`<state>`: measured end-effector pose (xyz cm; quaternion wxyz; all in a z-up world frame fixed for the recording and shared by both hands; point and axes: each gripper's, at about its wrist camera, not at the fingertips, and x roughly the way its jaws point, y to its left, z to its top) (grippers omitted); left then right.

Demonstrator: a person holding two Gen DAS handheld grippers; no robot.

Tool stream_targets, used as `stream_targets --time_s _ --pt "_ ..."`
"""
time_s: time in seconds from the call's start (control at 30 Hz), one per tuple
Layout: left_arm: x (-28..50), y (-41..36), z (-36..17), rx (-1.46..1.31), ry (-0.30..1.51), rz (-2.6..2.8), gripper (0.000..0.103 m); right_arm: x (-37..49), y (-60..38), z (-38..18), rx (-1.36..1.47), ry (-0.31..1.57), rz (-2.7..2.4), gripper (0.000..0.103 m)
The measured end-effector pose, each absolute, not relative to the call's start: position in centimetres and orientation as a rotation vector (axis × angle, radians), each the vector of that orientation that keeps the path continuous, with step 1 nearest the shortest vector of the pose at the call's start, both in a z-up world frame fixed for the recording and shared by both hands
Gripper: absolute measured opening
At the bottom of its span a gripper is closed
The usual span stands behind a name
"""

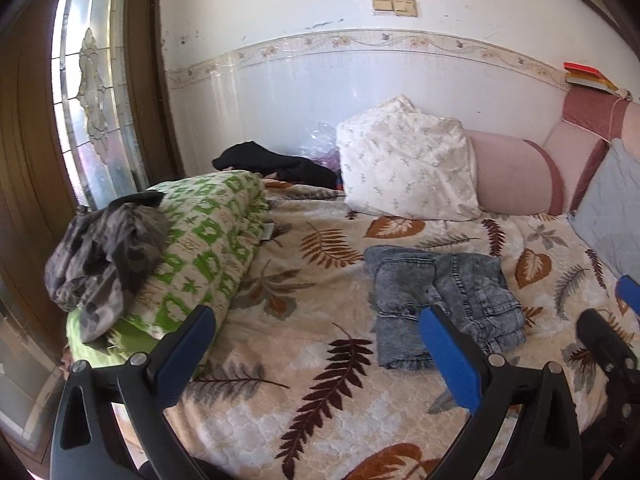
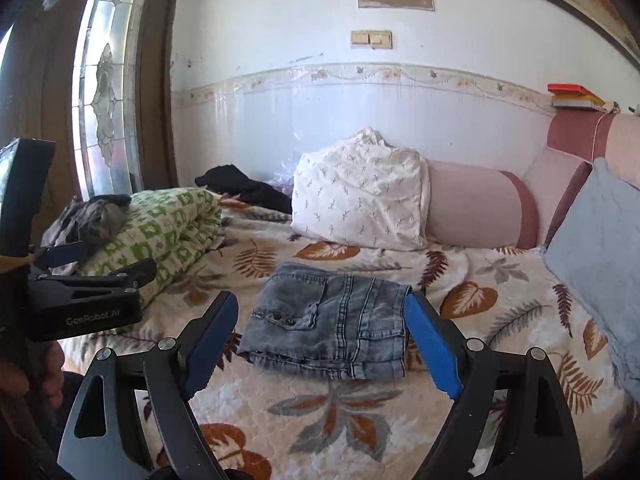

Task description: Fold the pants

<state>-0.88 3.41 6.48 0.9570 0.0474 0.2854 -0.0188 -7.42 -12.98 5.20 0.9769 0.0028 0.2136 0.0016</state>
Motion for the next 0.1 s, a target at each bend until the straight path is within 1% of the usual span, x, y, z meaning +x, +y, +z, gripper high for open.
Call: stream_targets --time_s 0.1 --pt "-0.62 3.03 6.06 0.091 0.592 -0.041 0.103 -6.97 -13.55 4.52 0.021 0.453 0.0 0.086"
